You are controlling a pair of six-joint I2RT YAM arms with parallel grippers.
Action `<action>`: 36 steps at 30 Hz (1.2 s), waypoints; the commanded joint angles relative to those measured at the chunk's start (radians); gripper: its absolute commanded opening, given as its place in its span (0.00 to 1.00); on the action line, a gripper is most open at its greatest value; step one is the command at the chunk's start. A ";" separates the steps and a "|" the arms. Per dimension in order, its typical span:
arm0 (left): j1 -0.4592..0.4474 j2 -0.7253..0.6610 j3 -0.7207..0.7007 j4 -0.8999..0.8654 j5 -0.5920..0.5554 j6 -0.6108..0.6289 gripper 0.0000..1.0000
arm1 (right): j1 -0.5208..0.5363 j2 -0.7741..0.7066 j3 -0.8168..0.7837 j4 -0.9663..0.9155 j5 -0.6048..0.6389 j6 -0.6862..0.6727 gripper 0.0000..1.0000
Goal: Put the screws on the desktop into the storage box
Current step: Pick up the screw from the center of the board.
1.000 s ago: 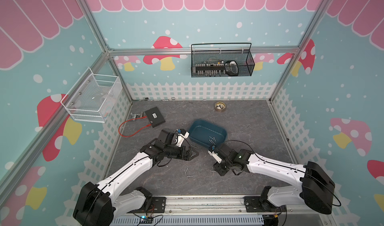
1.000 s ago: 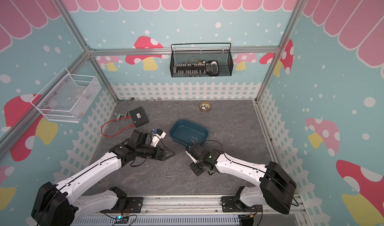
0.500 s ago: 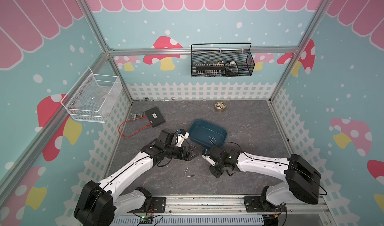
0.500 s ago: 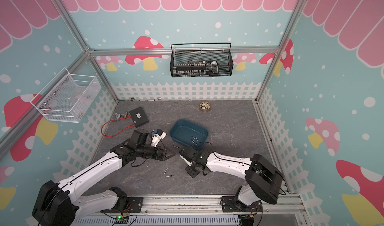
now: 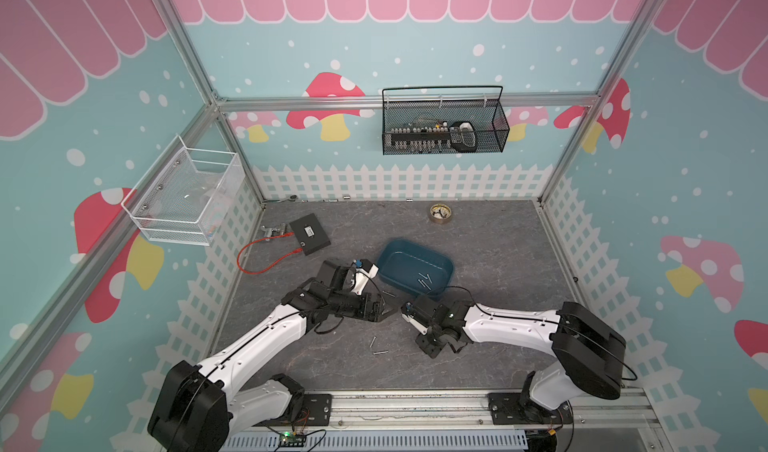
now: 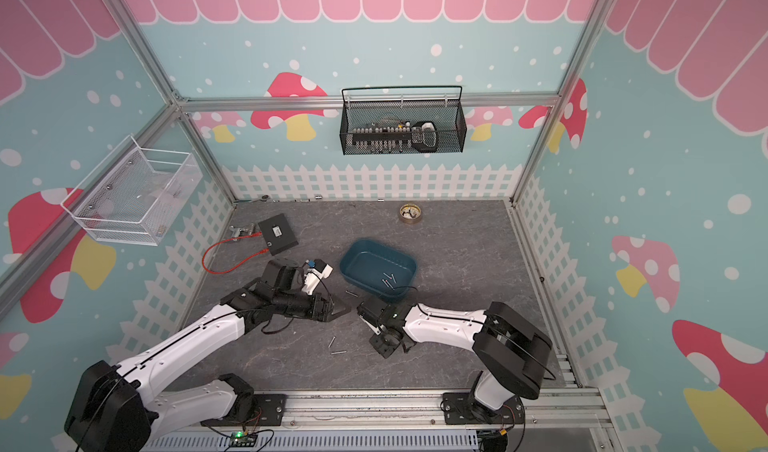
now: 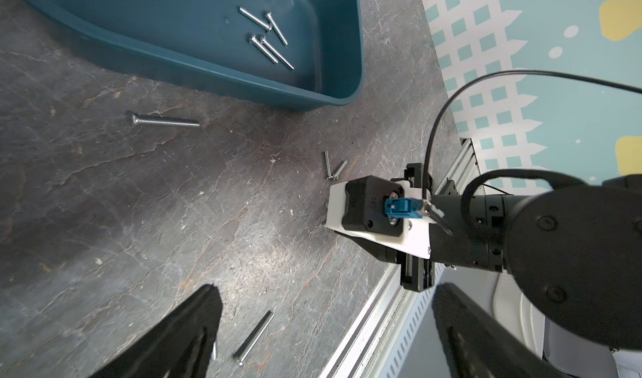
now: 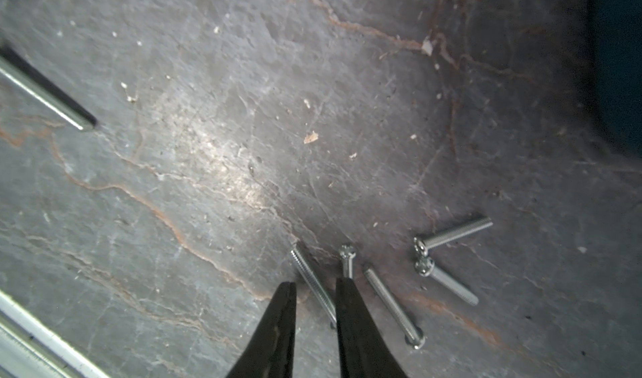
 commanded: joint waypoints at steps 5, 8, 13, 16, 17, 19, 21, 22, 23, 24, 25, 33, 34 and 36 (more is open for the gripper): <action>0.008 -0.004 -0.015 0.022 0.012 -0.001 0.99 | 0.015 0.024 0.001 0.010 0.013 0.000 0.22; 0.008 -0.006 -0.014 0.021 0.011 -0.001 0.99 | 0.018 0.033 -0.002 0.011 0.015 0.001 0.21; 0.009 -0.022 -0.022 0.022 0.003 -0.007 0.99 | 0.023 0.035 -0.011 0.011 0.021 0.011 0.20; 0.008 -0.025 -0.022 0.023 0.002 -0.008 0.99 | 0.027 0.029 -0.017 0.011 0.024 0.023 0.20; 0.007 -0.028 -0.025 0.022 -0.002 -0.010 0.99 | 0.027 0.024 -0.018 0.011 0.026 0.026 0.20; 0.008 -0.033 -0.026 0.023 -0.007 -0.010 0.99 | 0.029 0.019 -0.024 0.011 0.026 0.032 0.20; 0.008 -0.033 -0.029 0.023 -0.009 -0.012 0.99 | 0.029 0.015 -0.030 0.010 0.024 0.037 0.20; 0.008 -0.032 -0.030 0.023 -0.008 -0.012 0.99 | 0.032 0.015 -0.031 0.008 0.026 0.040 0.20; 0.008 -0.030 -0.031 0.027 -0.006 -0.012 0.99 | 0.030 0.014 -0.032 0.009 0.029 0.042 0.19; 0.008 -0.027 -0.031 0.027 -0.007 -0.010 0.99 | 0.032 0.016 -0.032 0.007 0.029 0.045 0.18; 0.008 -0.025 -0.030 0.026 -0.004 -0.010 0.99 | 0.031 0.018 -0.034 0.008 0.029 0.049 0.17; 0.008 -0.025 -0.030 0.028 -0.006 -0.011 0.99 | 0.033 0.022 -0.031 0.010 0.032 0.058 0.09; 0.008 -0.025 -0.030 0.029 -0.006 -0.010 0.99 | 0.032 0.013 -0.030 0.010 0.033 0.059 0.08; 0.008 -0.026 -0.030 0.029 -0.007 -0.008 0.99 | 0.033 -0.009 -0.026 0.011 0.031 0.059 0.06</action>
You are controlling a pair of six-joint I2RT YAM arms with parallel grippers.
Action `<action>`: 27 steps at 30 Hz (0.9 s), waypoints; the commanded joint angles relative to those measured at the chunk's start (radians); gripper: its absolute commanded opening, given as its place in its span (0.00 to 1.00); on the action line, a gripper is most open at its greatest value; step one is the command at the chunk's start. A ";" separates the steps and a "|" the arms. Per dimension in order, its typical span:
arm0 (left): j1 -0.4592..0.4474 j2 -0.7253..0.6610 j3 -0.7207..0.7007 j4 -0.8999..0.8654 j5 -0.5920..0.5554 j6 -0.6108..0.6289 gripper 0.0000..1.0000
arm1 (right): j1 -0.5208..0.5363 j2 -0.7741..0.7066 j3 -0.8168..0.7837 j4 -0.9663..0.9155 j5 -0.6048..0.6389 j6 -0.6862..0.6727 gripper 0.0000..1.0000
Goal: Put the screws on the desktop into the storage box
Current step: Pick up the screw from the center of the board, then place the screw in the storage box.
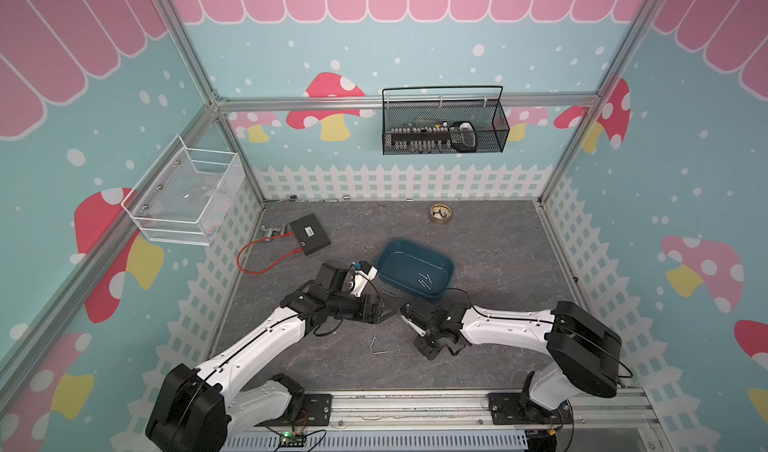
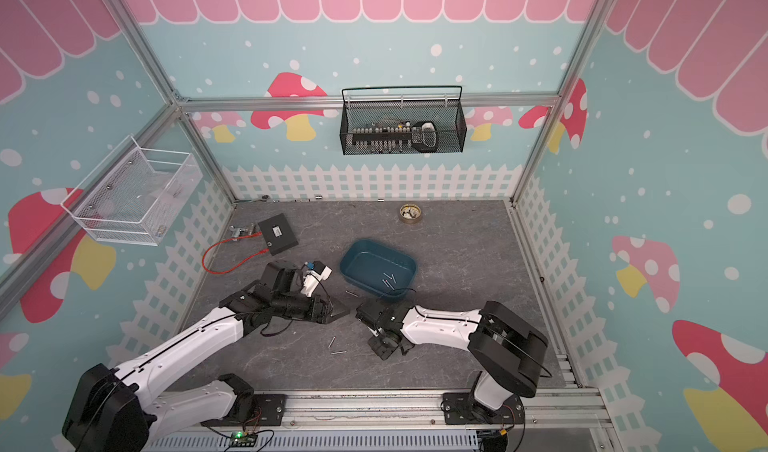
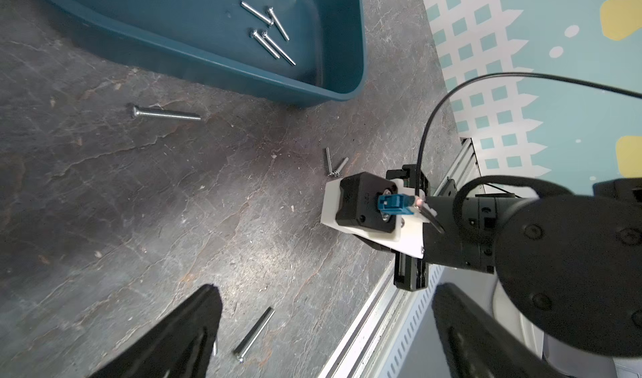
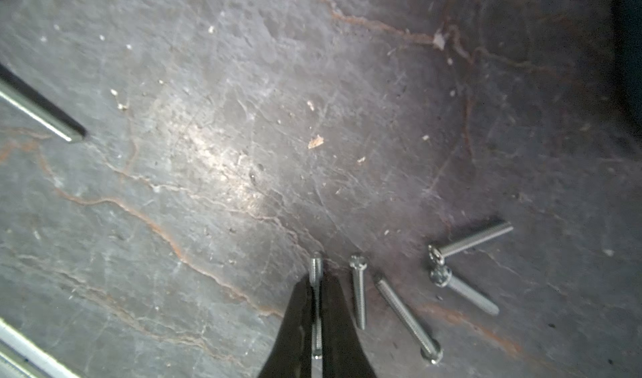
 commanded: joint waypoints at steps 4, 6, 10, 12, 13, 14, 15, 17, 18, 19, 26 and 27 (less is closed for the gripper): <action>0.010 -0.005 -0.004 0.021 -0.008 0.001 0.99 | 0.010 -0.087 -0.003 0.001 -0.011 0.009 0.03; 0.011 -0.003 -0.004 0.024 -0.009 0.002 0.99 | 0.002 -0.119 0.013 0.001 -0.017 0.007 0.03; 0.013 0.015 0.001 0.038 -0.006 0.000 0.99 | -0.047 -0.172 0.059 0.005 -0.016 -0.018 0.02; 0.013 0.021 0.003 0.043 -0.005 -0.004 0.99 | -0.087 -0.179 0.082 0.021 -0.017 -0.041 0.02; 0.013 0.023 0.004 0.046 -0.005 -0.006 0.99 | -0.110 -0.181 0.098 0.028 -0.018 -0.055 0.02; 0.013 0.025 0.004 0.046 -0.007 -0.008 0.99 | -0.127 -0.179 0.113 0.034 -0.017 -0.068 0.03; 0.013 0.025 0.002 0.047 -0.011 -0.010 0.99 | -0.151 -0.174 0.130 0.044 -0.012 -0.083 0.03; 0.015 0.025 0.000 0.047 -0.023 -0.015 0.99 | -0.190 -0.160 0.160 0.063 -0.018 -0.110 0.03; 0.016 0.026 0.002 0.047 -0.026 -0.018 0.99 | -0.209 -0.148 0.179 0.071 -0.021 -0.123 0.03; 0.016 0.027 0.002 0.047 -0.025 -0.021 0.99 | -0.225 -0.137 0.196 0.079 -0.024 -0.136 0.03; 0.017 0.015 -0.005 0.046 -0.051 -0.031 0.99 | -0.337 -0.065 0.249 0.124 -0.046 -0.221 0.03; 0.017 0.015 -0.007 0.046 -0.051 -0.031 0.99 | -0.352 -0.052 0.255 0.124 -0.046 -0.231 0.03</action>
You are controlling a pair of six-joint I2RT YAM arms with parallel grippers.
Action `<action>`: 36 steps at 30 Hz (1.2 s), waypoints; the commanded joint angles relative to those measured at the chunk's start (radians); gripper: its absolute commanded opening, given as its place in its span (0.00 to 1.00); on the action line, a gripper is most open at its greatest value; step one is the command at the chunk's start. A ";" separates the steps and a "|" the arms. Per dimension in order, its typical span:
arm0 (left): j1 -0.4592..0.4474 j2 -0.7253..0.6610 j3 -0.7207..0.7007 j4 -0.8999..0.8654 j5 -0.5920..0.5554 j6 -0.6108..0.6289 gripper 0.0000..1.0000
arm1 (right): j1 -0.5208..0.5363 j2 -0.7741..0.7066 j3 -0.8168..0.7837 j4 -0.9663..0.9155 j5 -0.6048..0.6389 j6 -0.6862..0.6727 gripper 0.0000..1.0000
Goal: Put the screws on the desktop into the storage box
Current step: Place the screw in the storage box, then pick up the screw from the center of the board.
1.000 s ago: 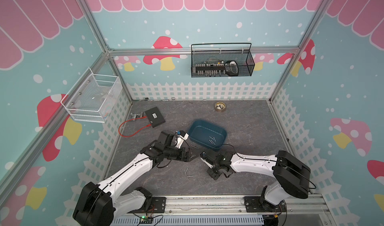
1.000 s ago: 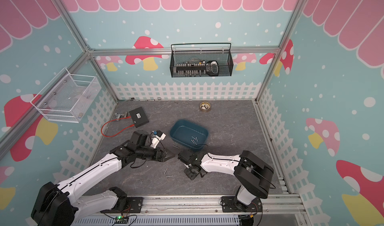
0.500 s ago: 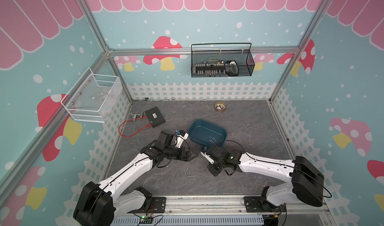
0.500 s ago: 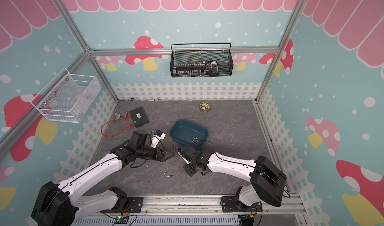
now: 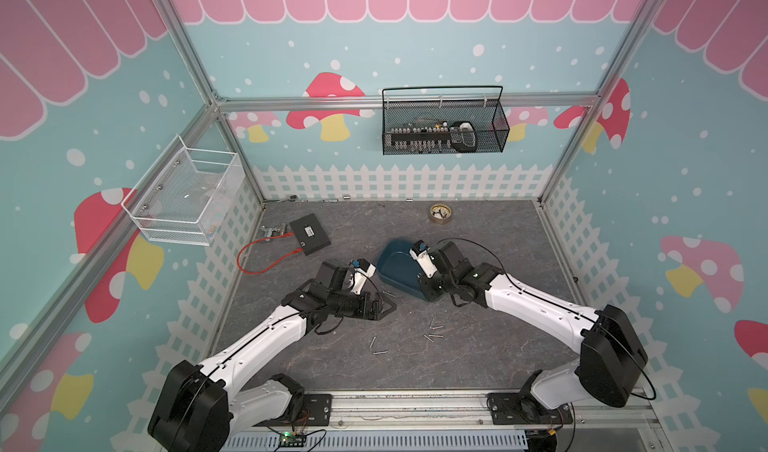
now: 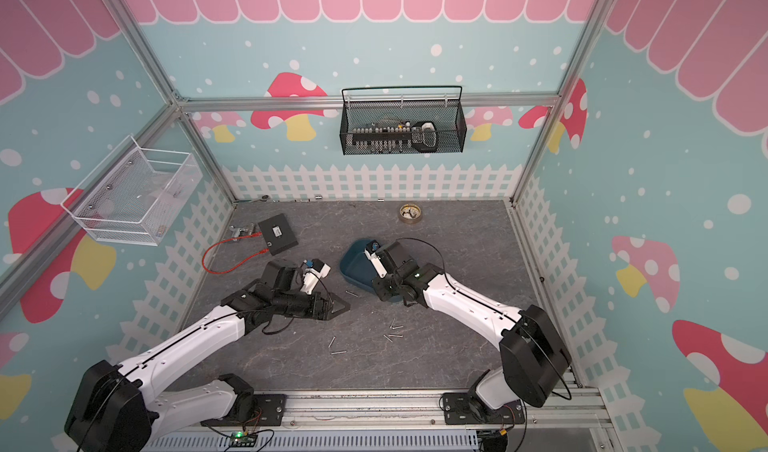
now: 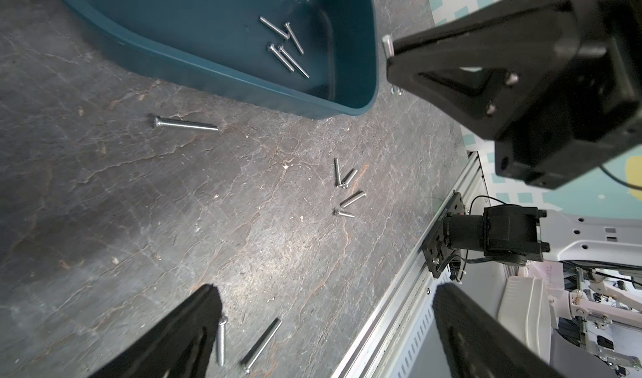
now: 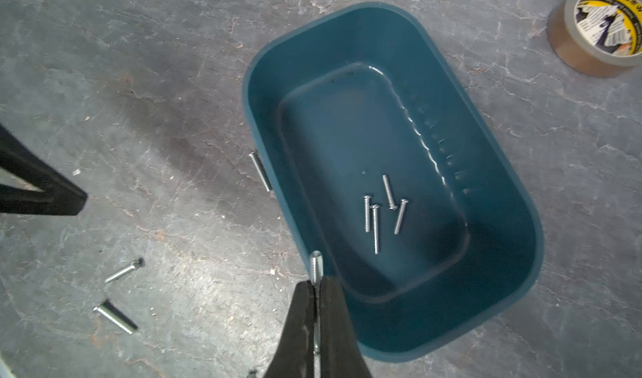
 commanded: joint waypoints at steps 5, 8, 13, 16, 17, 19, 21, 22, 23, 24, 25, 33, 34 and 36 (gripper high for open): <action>0.006 -0.001 -0.007 0.017 -0.023 -0.008 0.99 | -0.070 0.069 0.035 0.028 -0.002 -0.097 0.03; 0.006 -0.001 -0.003 0.015 -0.023 -0.009 0.99 | -0.086 0.078 0.037 0.034 -0.009 -0.107 0.03; 0.006 -0.001 -0.003 0.008 -0.027 -0.020 0.99 | -0.100 0.081 0.034 0.040 -0.002 -0.111 0.14; 0.006 -0.005 -0.006 0.000 -0.036 -0.028 0.99 | -0.106 0.069 0.027 0.051 -0.009 -0.117 0.33; 0.006 -0.007 -0.006 -0.003 -0.040 -0.030 0.99 | -0.107 0.062 0.024 0.054 -0.016 -0.120 0.41; 0.006 -0.010 -0.008 -0.008 -0.046 -0.035 0.99 | -0.112 0.041 0.014 0.064 -0.028 -0.127 0.58; 0.006 -0.010 -0.012 -0.010 -0.049 -0.039 0.99 | -0.112 0.010 -0.004 0.081 -0.049 -0.136 0.66; 0.006 -0.006 -0.012 -0.013 -0.048 -0.038 0.99 | -0.115 -0.010 -0.016 0.090 -0.059 -0.134 0.73; 0.006 -0.003 -0.013 -0.016 -0.045 -0.037 0.99 | -0.116 -0.027 -0.026 0.094 -0.078 -0.131 0.79; 0.005 0.001 -0.012 -0.020 -0.046 -0.037 0.99 | -0.116 -0.047 -0.037 0.099 -0.099 -0.127 0.85; 0.004 0.005 -0.010 -0.025 -0.053 -0.038 0.99 | -0.116 -0.068 -0.052 0.109 -0.121 -0.118 0.90; -0.021 0.040 0.000 -0.068 -0.117 -0.041 0.98 | -0.116 -0.241 -0.189 0.138 -0.371 -0.032 0.99; -0.029 0.048 0.004 -0.078 -0.129 -0.044 0.98 | -0.117 -0.261 -0.201 0.133 -0.399 -0.022 0.99; -0.044 0.065 0.015 -0.101 -0.152 -0.048 0.97 | -0.116 -0.300 -0.224 0.117 -0.459 0.002 0.99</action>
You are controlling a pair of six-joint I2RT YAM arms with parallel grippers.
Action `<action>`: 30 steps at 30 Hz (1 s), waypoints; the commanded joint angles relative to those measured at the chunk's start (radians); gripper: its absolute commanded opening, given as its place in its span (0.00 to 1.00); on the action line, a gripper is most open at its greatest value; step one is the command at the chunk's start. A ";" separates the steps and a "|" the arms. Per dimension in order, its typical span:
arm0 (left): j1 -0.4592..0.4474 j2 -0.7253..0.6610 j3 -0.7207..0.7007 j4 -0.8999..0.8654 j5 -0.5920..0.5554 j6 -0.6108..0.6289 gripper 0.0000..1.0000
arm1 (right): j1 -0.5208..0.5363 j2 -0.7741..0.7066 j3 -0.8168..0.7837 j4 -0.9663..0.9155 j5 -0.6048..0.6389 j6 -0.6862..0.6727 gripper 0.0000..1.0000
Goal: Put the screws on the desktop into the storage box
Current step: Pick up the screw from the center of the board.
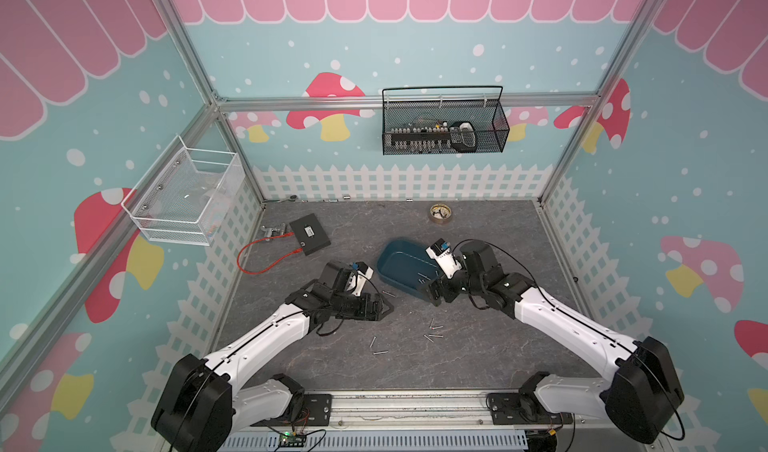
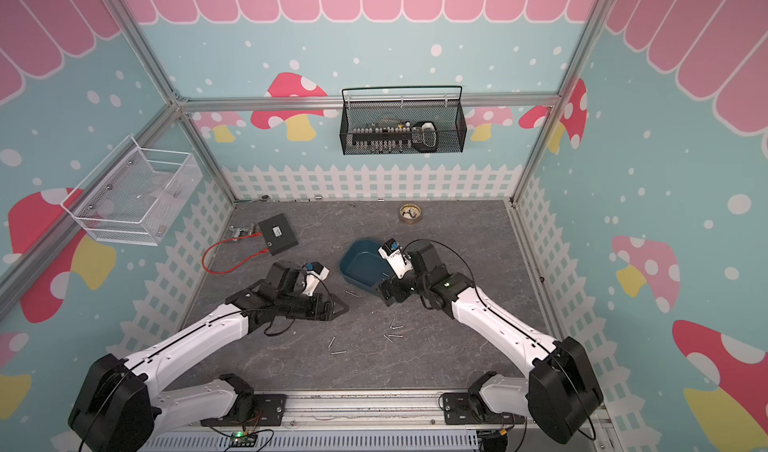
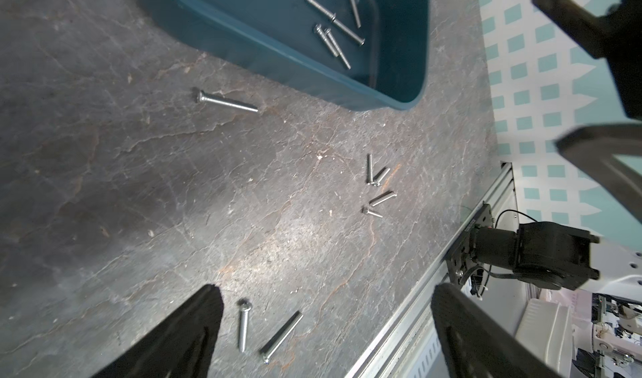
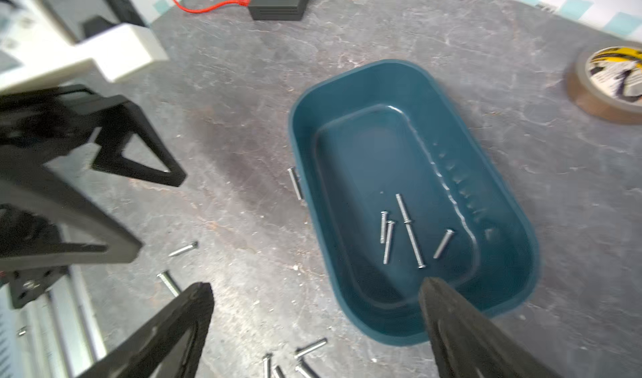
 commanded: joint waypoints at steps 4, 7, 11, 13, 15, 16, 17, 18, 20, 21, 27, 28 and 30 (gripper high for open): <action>-0.044 0.051 0.039 -0.091 -0.099 -0.019 0.96 | -0.002 -0.117 -0.064 -0.021 -0.214 0.092 0.99; -0.070 0.069 0.049 -0.117 -0.140 -0.027 0.95 | -0.003 -0.154 -0.080 -0.052 -0.248 0.105 0.99; -0.105 0.085 0.056 -0.148 -0.178 -0.053 0.90 | -0.003 -0.173 -0.103 -0.086 -0.286 0.107 0.99; -0.123 0.096 0.058 -0.165 -0.201 -0.061 0.88 | -0.003 -0.175 -0.113 -0.095 -0.291 0.109 0.99; -0.135 0.110 0.055 -0.180 -0.225 -0.072 0.85 | -0.002 -0.182 -0.124 -0.094 -0.287 0.109 0.99; -0.136 0.118 0.053 -0.185 -0.229 -0.076 0.84 | -0.002 -0.185 -0.126 -0.096 -0.284 0.109 0.99; -0.139 0.127 0.051 -0.188 -0.235 -0.081 0.82 | -0.002 -0.186 -0.129 -0.099 -0.281 0.108 0.99; -0.143 0.135 0.050 -0.192 -0.245 -0.085 0.79 | -0.003 -0.187 -0.129 -0.099 -0.281 0.106 0.99; -0.152 0.154 0.051 -0.199 -0.265 -0.092 0.74 | -0.002 -0.189 -0.130 -0.100 -0.276 0.105 0.99; -0.156 0.167 0.053 -0.203 -0.278 -0.094 0.72 | -0.002 -0.189 -0.130 -0.103 -0.272 0.103 0.99; -0.197 0.247 0.061 -0.210 -0.301 -0.092 0.59 | -0.003 -0.190 -0.136 -0.103 -0.236 0.107 0.99; -0.205 0.258 0.064 -0.211 -0.308 -0.093 0.56 | -0.003 -0.191 -0.136 -0.103 -0.234 0.109 0.99; -0.220 0.281 0.073 -0.218 -0.315 -0.094 0.50 | -0.003 -0.192 -0.139 -0.102 -0.230 0.112 0.99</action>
